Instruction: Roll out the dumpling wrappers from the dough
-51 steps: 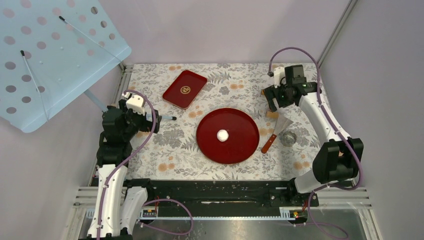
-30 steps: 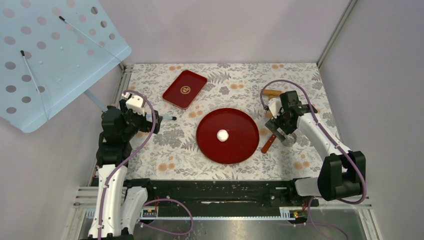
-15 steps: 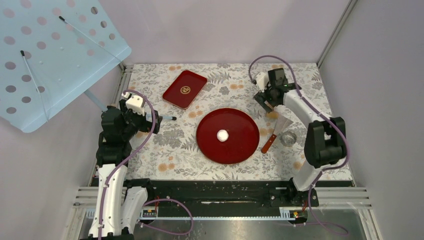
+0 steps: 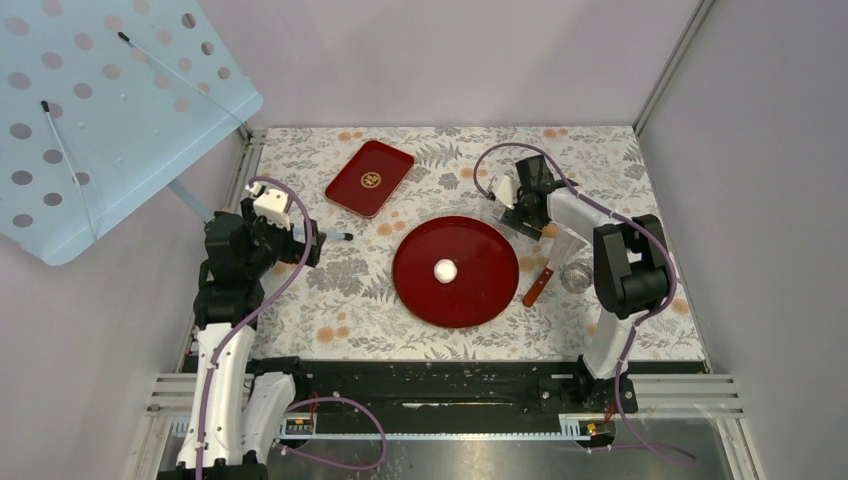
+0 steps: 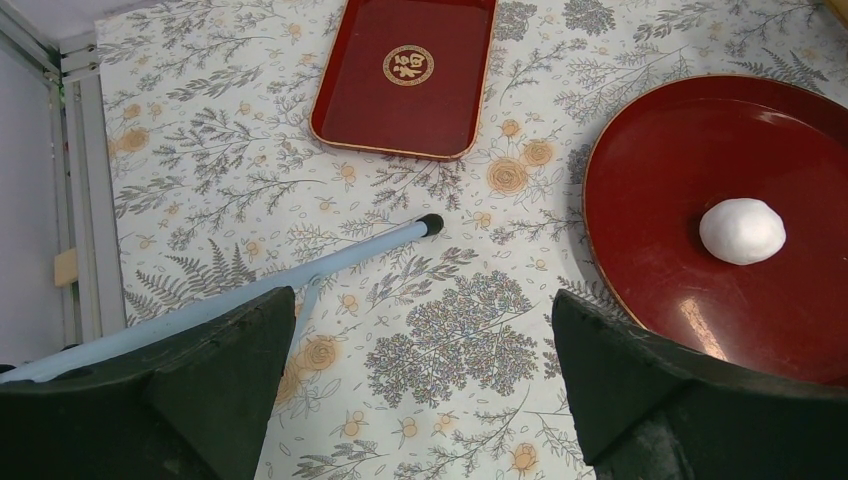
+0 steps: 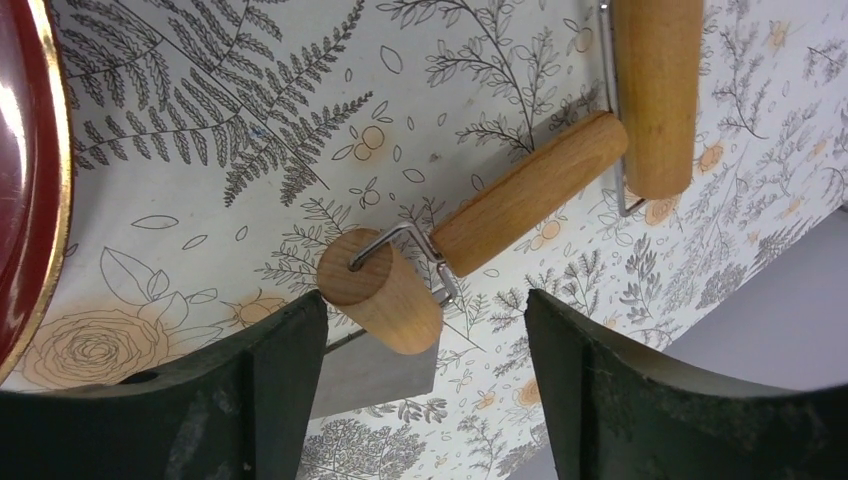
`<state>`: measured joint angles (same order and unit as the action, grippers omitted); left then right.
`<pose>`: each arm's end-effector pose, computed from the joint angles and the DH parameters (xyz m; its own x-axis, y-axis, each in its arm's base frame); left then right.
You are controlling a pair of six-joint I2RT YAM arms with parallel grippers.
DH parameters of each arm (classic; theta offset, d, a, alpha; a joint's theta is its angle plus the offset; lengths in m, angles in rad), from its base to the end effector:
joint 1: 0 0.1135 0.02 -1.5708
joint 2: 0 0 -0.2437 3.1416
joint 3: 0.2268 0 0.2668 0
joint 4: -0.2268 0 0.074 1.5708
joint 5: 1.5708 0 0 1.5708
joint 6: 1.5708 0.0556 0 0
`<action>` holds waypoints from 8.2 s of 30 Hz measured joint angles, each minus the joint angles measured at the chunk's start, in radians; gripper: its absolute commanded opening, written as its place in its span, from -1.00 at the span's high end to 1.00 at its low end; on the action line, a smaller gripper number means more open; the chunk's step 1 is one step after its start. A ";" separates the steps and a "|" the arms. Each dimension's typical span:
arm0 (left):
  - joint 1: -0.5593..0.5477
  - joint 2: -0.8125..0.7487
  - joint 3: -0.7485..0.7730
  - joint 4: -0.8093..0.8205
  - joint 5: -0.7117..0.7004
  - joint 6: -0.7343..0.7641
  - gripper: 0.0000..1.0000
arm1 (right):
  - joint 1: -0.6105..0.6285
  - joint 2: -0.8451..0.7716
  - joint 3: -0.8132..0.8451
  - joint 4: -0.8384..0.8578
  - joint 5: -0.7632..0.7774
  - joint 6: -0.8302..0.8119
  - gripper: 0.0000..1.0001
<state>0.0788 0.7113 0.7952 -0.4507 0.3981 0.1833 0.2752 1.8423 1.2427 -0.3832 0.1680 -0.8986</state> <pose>0.2074 -0.0052 0.3092 -0.2990 0.1449 -0.9432 0.3485 0.9367 0.0335 0.3926 0.1012 0.1439 -0.3589 -0.9029 -0.2365 -0.7378 0.4296 -0.5207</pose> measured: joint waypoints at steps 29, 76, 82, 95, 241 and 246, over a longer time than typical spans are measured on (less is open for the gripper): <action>0.000 0.013 0.000 -0.001 -0.001 0.000 -0.98 | 0.000 0.195 0.164 -0.212 -0.014 -0.140 -0.22; -0.400 0.409 0.289 0.594 0.492 -0.528 -0.98 | 0.000 -0.822 0.129 -0.216 -1.215 0.803 1.00; -0.496 0.490 0.201 0.956 0.638 -0.858 -0.98 | 0.002 -0.925 -0.204 0.620 -1.447 1.504 1.00; -0.593 0.617 0.190 1.305 0.726 -1.120 -0.98 | 0.005 -0.900 -0.311 1.273 -1.470 2.076 1.00; -0.558 0.835 0.190 1.572 0.600 -1.440 1.00 | 0.014 -0.436 -0.334 1.223 -1.420 1.984 -0.62; -0.556 0.835 0.190 1.596 0.595 -1.446 1.00 | 0.012 -0.398 -0.320 1.334 -1.439 2.077 -0.62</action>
<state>-0.4774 1.5467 0.9855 1.1454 0.9932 -1.2625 0.2871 1.4441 0.9222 0.9508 -1.2713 1.1786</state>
